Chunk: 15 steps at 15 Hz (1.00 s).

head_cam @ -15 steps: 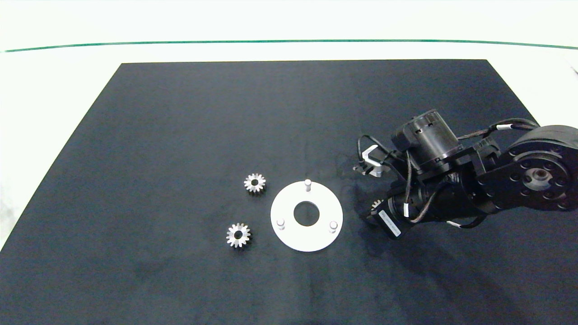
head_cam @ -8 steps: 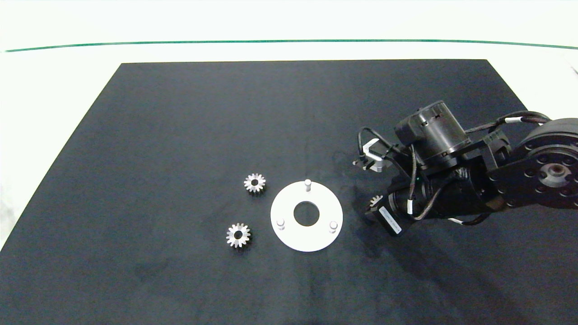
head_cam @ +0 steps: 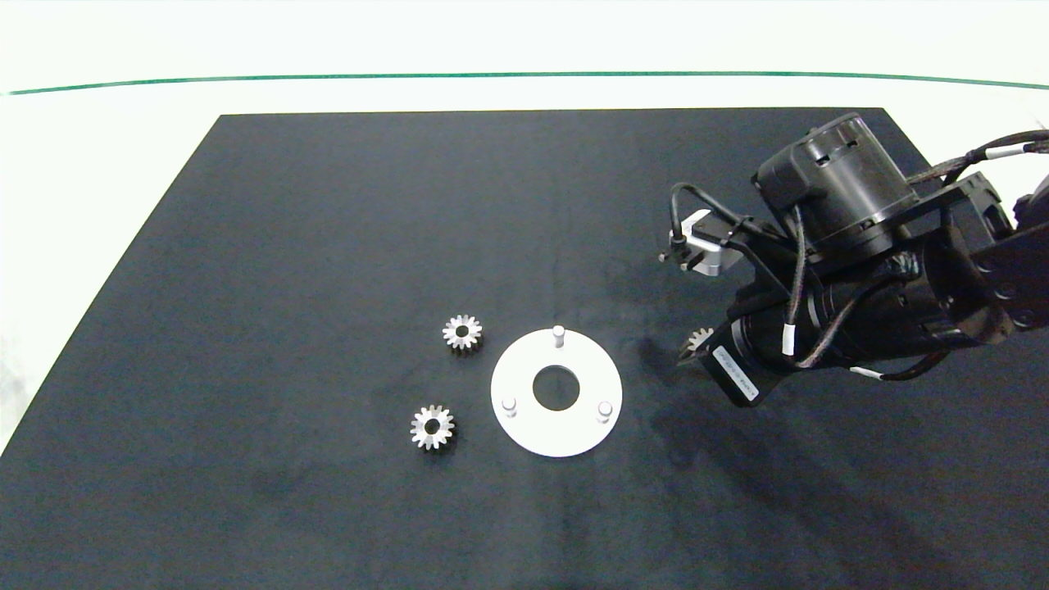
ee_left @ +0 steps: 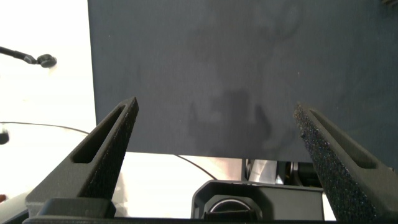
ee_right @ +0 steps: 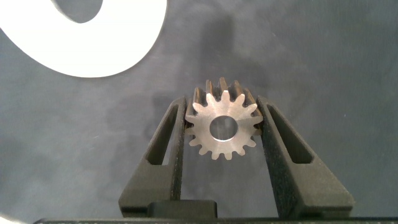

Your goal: Install three planetary gears onto the carrier pins

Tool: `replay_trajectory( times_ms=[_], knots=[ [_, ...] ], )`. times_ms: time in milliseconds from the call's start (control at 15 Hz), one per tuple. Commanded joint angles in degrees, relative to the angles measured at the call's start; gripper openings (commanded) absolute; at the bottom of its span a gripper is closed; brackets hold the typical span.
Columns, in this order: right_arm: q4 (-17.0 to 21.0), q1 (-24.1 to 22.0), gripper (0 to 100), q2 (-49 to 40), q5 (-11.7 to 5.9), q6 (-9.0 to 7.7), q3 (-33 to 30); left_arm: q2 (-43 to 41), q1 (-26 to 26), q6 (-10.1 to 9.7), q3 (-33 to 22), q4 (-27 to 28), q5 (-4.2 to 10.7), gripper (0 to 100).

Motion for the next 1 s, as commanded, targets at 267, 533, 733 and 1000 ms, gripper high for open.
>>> replay_trajectory(
  times_ms=[267,533,733,1000],
  knots=[
    [2.6,7.0,16,1.8,-0.17,-0.21,-3.9,0.0,0.0,0.05,-0.2,0.4,0.02,100],
    [2.6,9.5,16,3.3,-1.93,-0.30,-3.9,0.0,0.0,-0.12,0.1,0.3,0.02,100],
    [2.5,9.5,16,3.6,-1.84,-0.39,-4.0,0.0,0.1,-0.12,-0.1,0.2,0.02,100],
    [2.3,10.4,16,4.2,-1.84,-0.39,-4.3,-0.2,1.4,-0.04,-0.2,0.2,0.02,100]
  ],
)
